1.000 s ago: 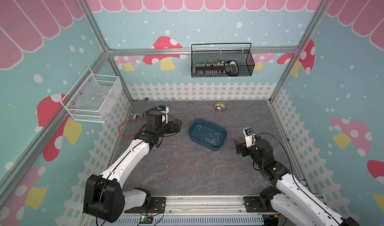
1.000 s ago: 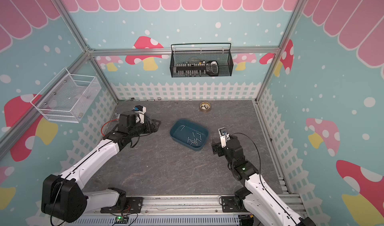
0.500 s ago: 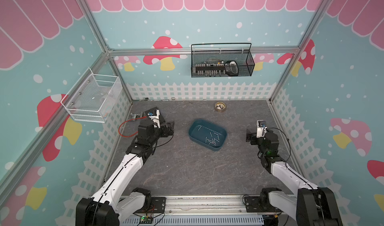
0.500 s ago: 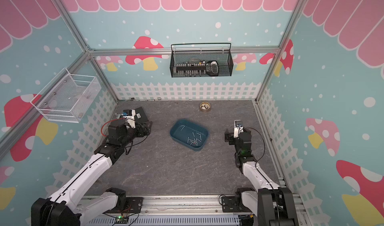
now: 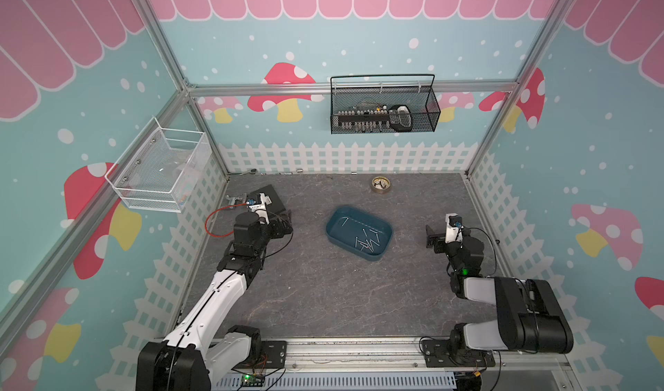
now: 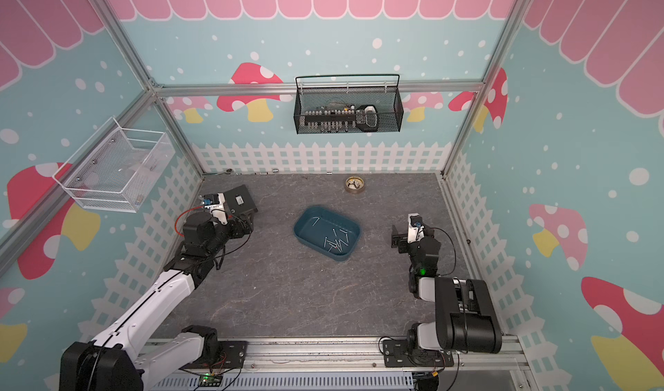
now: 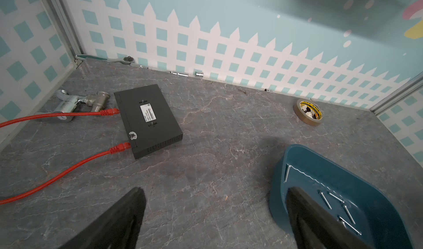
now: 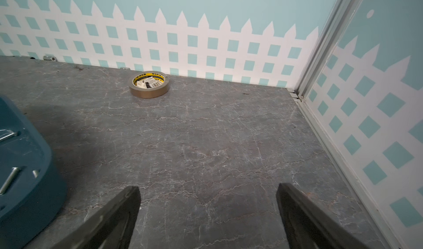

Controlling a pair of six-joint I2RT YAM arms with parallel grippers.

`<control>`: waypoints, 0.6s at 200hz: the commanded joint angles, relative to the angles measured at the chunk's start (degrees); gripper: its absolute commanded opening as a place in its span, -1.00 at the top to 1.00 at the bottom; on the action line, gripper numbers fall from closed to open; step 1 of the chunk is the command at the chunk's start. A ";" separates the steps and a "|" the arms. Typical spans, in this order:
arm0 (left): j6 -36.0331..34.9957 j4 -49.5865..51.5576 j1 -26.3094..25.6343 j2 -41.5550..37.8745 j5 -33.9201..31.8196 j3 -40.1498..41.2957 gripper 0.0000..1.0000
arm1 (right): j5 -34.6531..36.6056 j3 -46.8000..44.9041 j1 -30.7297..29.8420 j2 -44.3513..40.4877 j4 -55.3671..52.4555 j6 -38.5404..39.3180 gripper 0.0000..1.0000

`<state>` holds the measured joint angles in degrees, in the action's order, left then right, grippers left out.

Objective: Put the screws on the desktop into the storage box
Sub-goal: Reset both arms

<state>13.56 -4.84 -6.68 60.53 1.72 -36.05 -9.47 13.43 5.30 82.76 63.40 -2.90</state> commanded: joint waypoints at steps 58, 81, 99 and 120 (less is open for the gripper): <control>-5.89 -29.36 1.34 5.15 -3.67 13.76 -0.98 | -4.73 -3.84 0.31 4.30 16.40 2.34 -0.98; -6.52 -40.59 3.20 8.74 -1.84 17.86 -0.98 | -2.05 -3.29 0.24 4.11 15.05 1.25 -0.98; -7.59 -47.78 4.68 13.16 -0.01 20.11 -0.98 | -2.22 -3.68 0.24 3.99 15.24 1.28 -0.98; -7.45 -56.05 5.83 16.88 3.19 22.21 -0.98 | -2.21 -3.57 0.24 4.25 15.69 1.25 -0.98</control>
<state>7.66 -46.54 -2.04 74.56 1.17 -15.79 -12.47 10.13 5.30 87.05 77.58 -1.34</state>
